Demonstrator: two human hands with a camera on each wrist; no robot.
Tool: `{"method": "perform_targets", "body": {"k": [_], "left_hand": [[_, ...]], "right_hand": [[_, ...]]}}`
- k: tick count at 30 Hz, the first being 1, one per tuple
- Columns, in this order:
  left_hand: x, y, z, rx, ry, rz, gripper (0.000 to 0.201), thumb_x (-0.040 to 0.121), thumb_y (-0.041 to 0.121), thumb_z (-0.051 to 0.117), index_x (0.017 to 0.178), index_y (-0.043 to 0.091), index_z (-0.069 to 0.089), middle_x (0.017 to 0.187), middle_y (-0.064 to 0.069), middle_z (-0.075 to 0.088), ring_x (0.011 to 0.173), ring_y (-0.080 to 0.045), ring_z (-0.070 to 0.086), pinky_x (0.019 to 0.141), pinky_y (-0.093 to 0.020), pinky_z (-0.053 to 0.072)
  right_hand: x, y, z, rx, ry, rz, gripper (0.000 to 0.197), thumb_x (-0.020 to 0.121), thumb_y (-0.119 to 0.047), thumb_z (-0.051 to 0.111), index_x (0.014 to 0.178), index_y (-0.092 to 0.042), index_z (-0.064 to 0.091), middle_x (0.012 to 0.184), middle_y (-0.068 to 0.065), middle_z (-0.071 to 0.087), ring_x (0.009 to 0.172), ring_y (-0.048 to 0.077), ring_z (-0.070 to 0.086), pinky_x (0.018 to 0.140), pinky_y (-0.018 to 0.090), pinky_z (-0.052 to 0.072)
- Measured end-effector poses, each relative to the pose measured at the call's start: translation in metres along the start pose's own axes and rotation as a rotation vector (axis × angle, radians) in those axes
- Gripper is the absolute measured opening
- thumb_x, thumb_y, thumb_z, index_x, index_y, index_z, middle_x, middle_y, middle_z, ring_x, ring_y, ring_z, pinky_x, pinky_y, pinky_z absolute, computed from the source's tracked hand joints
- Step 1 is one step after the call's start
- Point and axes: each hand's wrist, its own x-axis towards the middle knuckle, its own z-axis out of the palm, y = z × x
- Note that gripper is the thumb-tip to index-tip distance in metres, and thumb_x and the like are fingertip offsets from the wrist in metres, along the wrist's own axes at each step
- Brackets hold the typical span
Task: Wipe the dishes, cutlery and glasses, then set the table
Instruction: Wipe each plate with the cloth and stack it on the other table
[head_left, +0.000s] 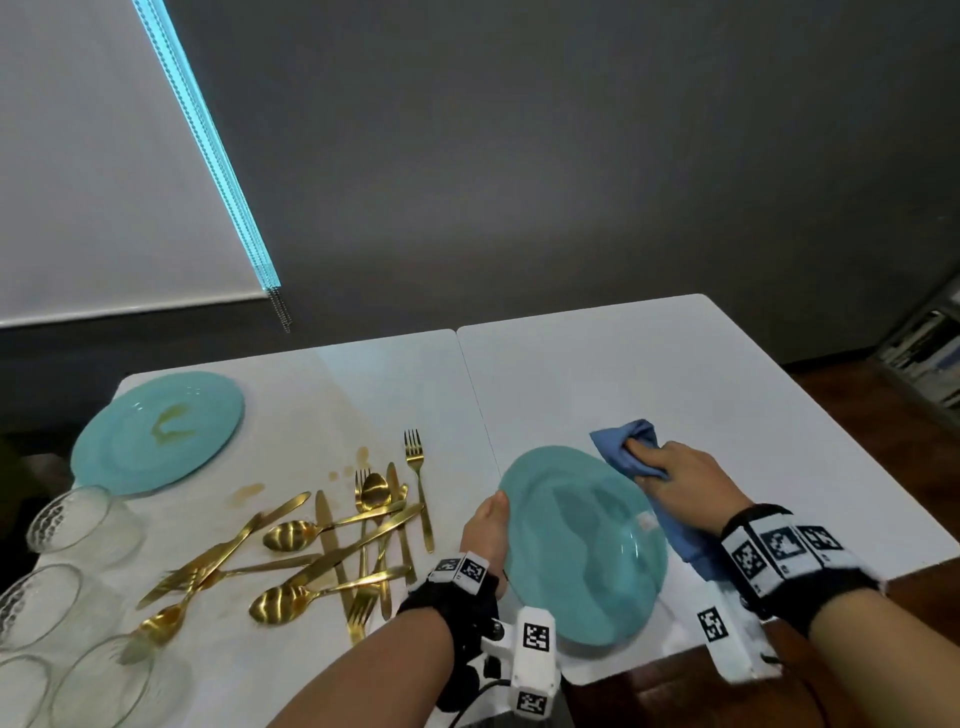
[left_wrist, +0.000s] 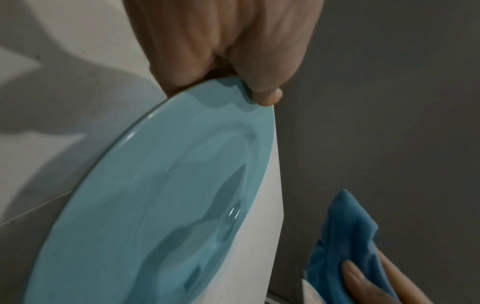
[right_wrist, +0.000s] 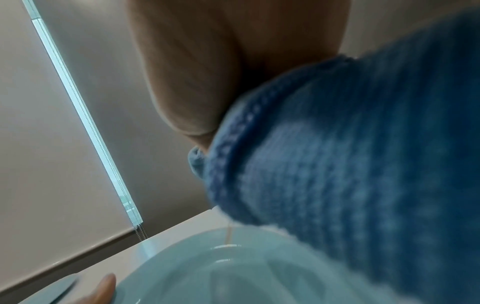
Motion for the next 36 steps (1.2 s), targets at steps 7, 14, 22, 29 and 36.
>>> {"method": "perform_targets", "body": {"k": [7, 14, 22, 29, 36], "left_hand": [[0.006, 0.004, 0.01, 0.664, 0.19, 0.074, 0.041, 0.097, 0.036, 0.046, 0.119, 0.003, 0.053, 0.12, -0.015, 0.06, 0.112, -0.029, 0.056, 0.081, -0.025, 0.038], [0.018, 0.012, 0.026, 1.058, 0.257, 0.053, 0.058, 0.089, 0.043, 0.056, 0.131, 0.005, 0.04, 0.132, -0.013, 0.044, 0.125, -0.028, 0.041, 0.105, -0.034, 0.032], [0.036, 0.054, -0.004, 1.075, 0.3, 0.093, 0.058, 0.091, 0.038, 0.053, 0.136, 0.005, 0.036, 0.138, -0.015, 0.039, 0.13, -0.028, 0.035, 0.107, -0.034, 0.03], [0.045, 0.153, -0.144, 1.102, 0.533, -0.076, 0.052, 0.095, 0.026, 0.049, 0.135, -0.004, 0.033, 0.138, -0.024, 0.039, 0.13, -0.04, 0.039, 0.108, -0.044, 0.036], [0.034, 0.188, -0.275, 1.282, 0.557, -0.179, 0.038, 0.083, 0.024, 0.066, 0.118, 0.011, 0.059, 0.131, -0.009, 0.055, 0.121, -0.029, 0.053, 0.101, -0.038, 0.044]], "right_hand": [[-0.008, 0.016, 0.005, 0.055, -0.023, 0.079, 0.044, 0.093, -0.019, 0.048, 0.135, -0.033, 0.045, 0.088, 0.003, 0.045, 0.087, 0.024, 0.046, 0.068, 0.019, 0.025], [-0.004, 0.014, 0.018, 0.123, -0.043, 0.104, 0.044, 0.093, -0.021, 0.05, 0.135, -0.033, 0.046, 0.107, 0.012, 0.06, 0.093, 0.026, 0.052, 0.069, 0.019, 0.027], [0.015, -0.019, 0.025, 0.101, -0.111, 0.056, 0.047, 0.093, -0.022, 0.049, 0.138, -0.034, 0.042, 0.109, 0.011, 0.06, 0.099, 0.025, 0.055, 0.073, 0.017, 0.029], [0.079, -0.103, 0.027, 0.012, -0.15, -0.09, 0.044, 0.092, -0.02, 0.048, 0.135, -0.027, 0.046, 0.115, 0.01, 0.063, 0.103, 0.027, 0.057, 0.071, 0.02, 0.032], [0.127, -0.185, 0.038, -0.021, -0.17, -0.247, 0.042, 0.091, -0.023, 0.051, 0.133, -0.025, 0.046, 0.114, 0.01, 0.064, 0.104, 0.026, 0.058, 0.072, 0.018, 0.032]]}}
